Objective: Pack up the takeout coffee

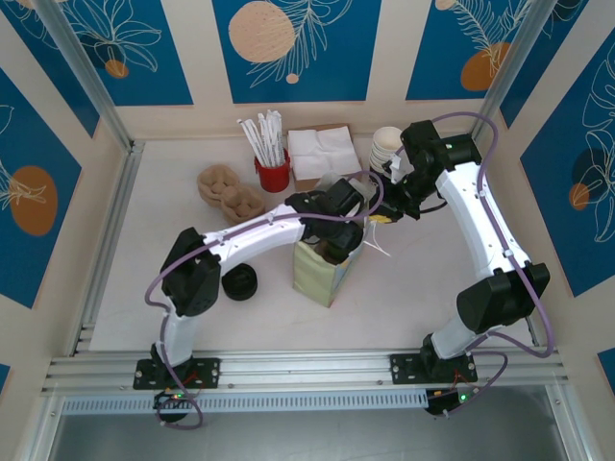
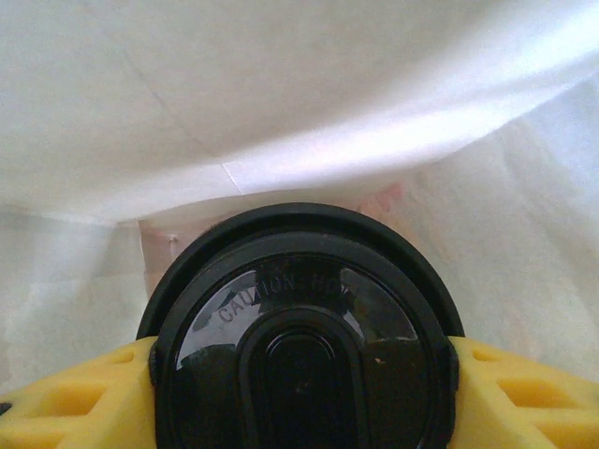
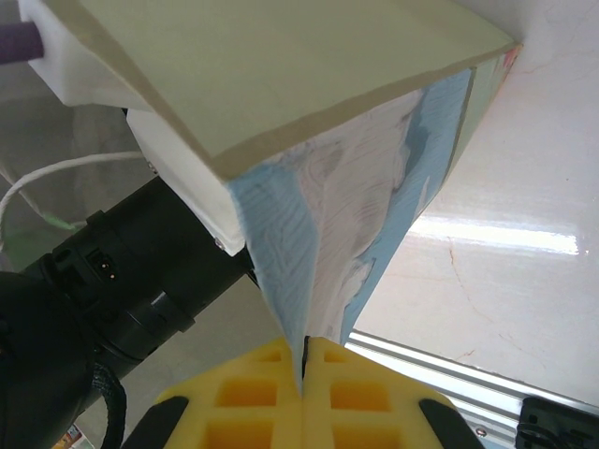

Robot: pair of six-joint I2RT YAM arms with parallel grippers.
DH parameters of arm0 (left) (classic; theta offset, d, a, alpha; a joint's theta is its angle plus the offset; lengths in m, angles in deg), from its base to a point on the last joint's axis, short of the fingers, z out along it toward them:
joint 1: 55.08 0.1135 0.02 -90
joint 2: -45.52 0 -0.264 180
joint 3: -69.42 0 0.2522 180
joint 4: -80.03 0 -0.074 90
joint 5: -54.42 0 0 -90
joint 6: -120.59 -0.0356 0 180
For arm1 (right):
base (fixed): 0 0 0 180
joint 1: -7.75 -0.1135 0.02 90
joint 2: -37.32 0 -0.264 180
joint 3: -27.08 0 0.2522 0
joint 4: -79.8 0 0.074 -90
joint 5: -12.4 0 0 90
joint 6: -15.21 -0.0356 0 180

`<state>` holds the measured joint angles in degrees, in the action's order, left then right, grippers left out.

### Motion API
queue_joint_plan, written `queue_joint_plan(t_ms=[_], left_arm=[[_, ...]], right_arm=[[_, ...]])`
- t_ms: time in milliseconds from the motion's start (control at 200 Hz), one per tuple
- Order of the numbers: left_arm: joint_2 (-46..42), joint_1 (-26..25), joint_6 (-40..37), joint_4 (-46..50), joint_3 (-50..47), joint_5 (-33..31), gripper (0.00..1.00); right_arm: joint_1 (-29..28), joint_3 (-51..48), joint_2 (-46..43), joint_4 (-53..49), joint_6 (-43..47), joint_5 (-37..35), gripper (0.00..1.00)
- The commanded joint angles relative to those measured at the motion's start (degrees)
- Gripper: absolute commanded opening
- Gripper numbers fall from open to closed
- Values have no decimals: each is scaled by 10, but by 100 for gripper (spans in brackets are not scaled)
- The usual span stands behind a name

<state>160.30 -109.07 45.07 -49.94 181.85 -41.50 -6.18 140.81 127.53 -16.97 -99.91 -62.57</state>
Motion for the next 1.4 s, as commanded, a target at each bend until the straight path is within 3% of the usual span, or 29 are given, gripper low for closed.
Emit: queue_joint_plan(t_ms=[0, 535, 1025, 1395], left_arm=[[11, 0, -3, 48, -49, 45, 59], [2, 8, 12, 36, -73, 55, 58], [-9, 25, 36, 76, 64, 71, 87], [-41, 25, 38, 97, 65, 76, 92]], right_arm=[[-5, -6, -21, -14, -7, 32, 0], [-12, -3, -23, -16, -11, 26, 0], [-32, -15, -23, -21, 2, 5, 0], [-31, -26, -28, -42, 36, -25, 0]])
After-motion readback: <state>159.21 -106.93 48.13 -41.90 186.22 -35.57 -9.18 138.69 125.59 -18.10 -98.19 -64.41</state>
